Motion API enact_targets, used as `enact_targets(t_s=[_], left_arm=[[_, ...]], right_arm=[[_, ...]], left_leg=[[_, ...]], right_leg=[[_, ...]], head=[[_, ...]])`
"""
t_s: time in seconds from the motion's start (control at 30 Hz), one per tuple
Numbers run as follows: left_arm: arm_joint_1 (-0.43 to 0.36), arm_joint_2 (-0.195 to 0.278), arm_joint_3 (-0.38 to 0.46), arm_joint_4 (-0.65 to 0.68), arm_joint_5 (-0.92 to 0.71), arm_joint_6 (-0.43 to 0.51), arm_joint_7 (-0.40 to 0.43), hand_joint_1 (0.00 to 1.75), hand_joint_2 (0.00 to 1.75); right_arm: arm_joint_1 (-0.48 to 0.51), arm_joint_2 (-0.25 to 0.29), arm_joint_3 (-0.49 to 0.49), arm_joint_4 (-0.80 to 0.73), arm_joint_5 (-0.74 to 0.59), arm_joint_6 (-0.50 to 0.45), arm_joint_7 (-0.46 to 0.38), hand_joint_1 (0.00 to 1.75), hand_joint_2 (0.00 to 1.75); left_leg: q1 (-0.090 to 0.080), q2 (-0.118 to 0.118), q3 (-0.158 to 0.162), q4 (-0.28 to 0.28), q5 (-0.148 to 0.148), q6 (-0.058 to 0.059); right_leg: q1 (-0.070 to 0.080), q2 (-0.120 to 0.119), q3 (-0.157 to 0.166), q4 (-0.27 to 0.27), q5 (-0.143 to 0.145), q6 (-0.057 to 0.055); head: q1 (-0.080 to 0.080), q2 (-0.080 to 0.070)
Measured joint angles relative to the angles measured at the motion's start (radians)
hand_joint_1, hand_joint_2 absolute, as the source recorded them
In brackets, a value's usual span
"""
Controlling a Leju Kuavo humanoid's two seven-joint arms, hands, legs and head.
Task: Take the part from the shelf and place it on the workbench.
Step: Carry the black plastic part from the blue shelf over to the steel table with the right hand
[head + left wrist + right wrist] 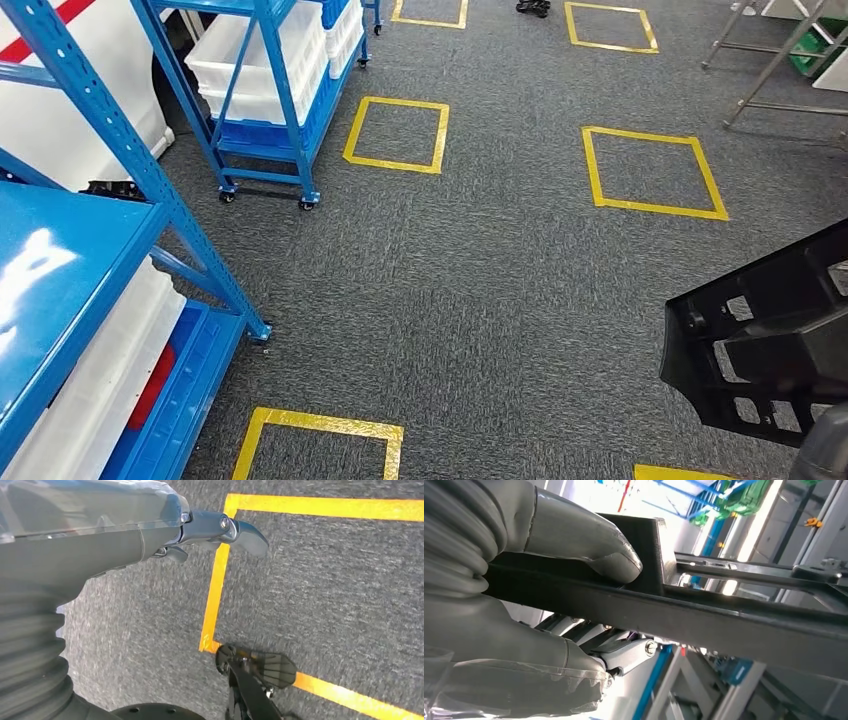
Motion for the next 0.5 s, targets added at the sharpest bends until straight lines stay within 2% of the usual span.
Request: enact_targets(t_s=[0.03, 0.07, 0.1, 0.13, 0.17, 0.2, 0.27, 0.3, 0.33, 0.4, 0.43, 0.47, 0.5], left_arm=[[0.001, 0.0, 0.0, 0.0, 0.0, 0.0, 0.0, 0.0, 1.75], [0.003, 0.0, 0.0, 0.0, 0.0, 0.0, 0.0, 0.0, 1.75], [0.004, 0.0, 0.0, 0.0, 0.0, 0.0, 0.0, 0.0, 1.75], [0.004, 0.0, 0.0, 0.0, 0.0, 0.0, 0.0, 0.0, 1.75], [0.003, 0.0, 0.0, 0.0, 0.0, 0.0, 0.0, 0.0, 1.75], [0.001, 0.0, 0.0, 0.0, 0.0, 0.0, 0.0, 0.0, 1.75], [-0.002, -0.001, 0.0, 0.0, 0.0, 0.0, 0.0, 0.0, 1.75], [-0.003, -0.001, 0.0, 0.0, -0.001, 0.0, 0.0, 0.0, 1.75], [-0.004, -0.002, 0.0, 0.0, -0.001, -0.001, 0.0, 0.0, 1.75], [-0.007, -0.003, 0.0, 0.0, -0.002, -0.001, 0.001, 0.0, 1.75], [-0.008, -0.004, 0.0, 0.0, -0.003, -0.001, 0.001, 0.0, 1.75], [-0.008, -0.004, 0.0, -0.001, -0.003, 0.0, 0.001, 0.0, 1.75], [-0.008, -0.004, 0.0, -0.001, -0.002, 0.0, 0.002, 0.0, 1.75]], right_arm=[[0.001, -0.007, 0.011, 0.0, 0.004, -0.016, 0.0, 1.75, 1.75], [0.002, -0.014, 0.022, 0.0, 0.009, -0.032, 0.0, 1.75, 1.75], [0.005, -0.021, 0.034, 0.0, 0.013, -0.047, 0.0, 1.75, 1.75], [0.008, -0.027, 0.046, 0.0, 0.019, -0.063, 0.0, 1.75, 1.75], [0.011, -0.034, 0.056, 0.0, 0.025, -0.077, 0.0, 1.75, 1.75], [0.013, -0.042, 0.068, -0.001, 0.031, -0.094, 0.0, 1.75, 1.75], [0.017, -0.059, 0.09, -0.001, 0.043, -0.128, 0.0, 1.75, 1.75], [0.019, -0.069, 0.103, -0.002, 0.046, -0.146, 0.0, 1.75, 1.75], [0.022, -0.078, 0.115, -0.002, 0.049, -0.162, 0.0, 1.75, 1.75], [0.03, -0.096, 0.137, -0.004, 0.052, -0.189, 0.0, 1.75, 1.75], [0.035, -0.103, 0.148, -0.004, 0.052, -0.198, 0.0, 1.75, 1.75], [0.038, -0.108, 0.157, -0.004, 0.053, -0.206, 0.0, 1.75, 1.75], [0.04, -0.114, 0.168, -0.004, 0.053, -0.212, 0.0, 1.75, 1.75]], left_leg=[[-0.003, 0.014, -0.002, -0.001, 0.001, 0.003], [-0.007, 0.03, -0.003, -0.001, 0.0, 0.004], [-0.011, 0.045, -0.004, -0.001, 0.0, 0.005], [-0.014, 0.06, -0.004, -0.001, -0.001, 0.006], [-0.017, 0.074, -0.003, -0.001, -0.002, 0.007], [-0.019, 0.085, -0.001, -0.001, -0.003, 0.007], [-0.024, 0.105, 0.004, -0.002, -0.007, 0.004], [-0.025, 0.114, 0.006, -0.003, -0.008, 0.001], [-0.025, 0.123, 0.007, -0.004, -0.009, -0.002], [-0.025, 0.136, 0.012, -0.007, -0.012, -0.011], [-0.024, 0.123, 0.011, 0.001, -0.02, -0.016], [-0.024, 0.1, 0.002, 0.025, -0.038, -0.02], [-0.022, 0.07, -0.019, 0.071, -0.066, -0.023]], right_leg=[[0.002, -0.029, -0.031, 0.066, -0.034, 0.002], [0.002, -0.042, -0.061, 0.131, -0.061, 0.003], [0.002, -0.049, -0.08, 0.174, -0.073, 0.003], [0.002, -0.053, -0.079, 0.179, -0.066, 0.001], [0.004, -0.057, -0.057, 0.142, -0.041, -0.003], [0.007, -0.069, -0.017, 0.073, -0.009, -0.01], [0.021, -0.108, 0.057, -0.06, 0.031, -0.029], [0.028, -0.12, 0.075, -0.095, 0.038, -0.037], [0.033, -0.123, 0.078, -0.106, 0.036, -0.043], [0.03, -0.1, 0.08, -0.118, 0.045, -0.052], [0.026, -0.089, 0.083, -0.128, 0.051, -0.056], [0.021, -0.079, 0.087, -0.137, 0.057, -0.06], [0.017, -0.07, 0.089, -0.143, 0.062, -0.063]], head=[[0.0, 0.0], [0.0, 0.0], [0.0, 0.0], [0.0, 0.0], [0.0, 0.0], [0.0, 0.0], [0.0, 0.0], [0.0, 0.0], [0.0, 0.0], [0.0, 0.0], [0.0, 0.0], [0.0, 0.0], [0.0, 0.0]])
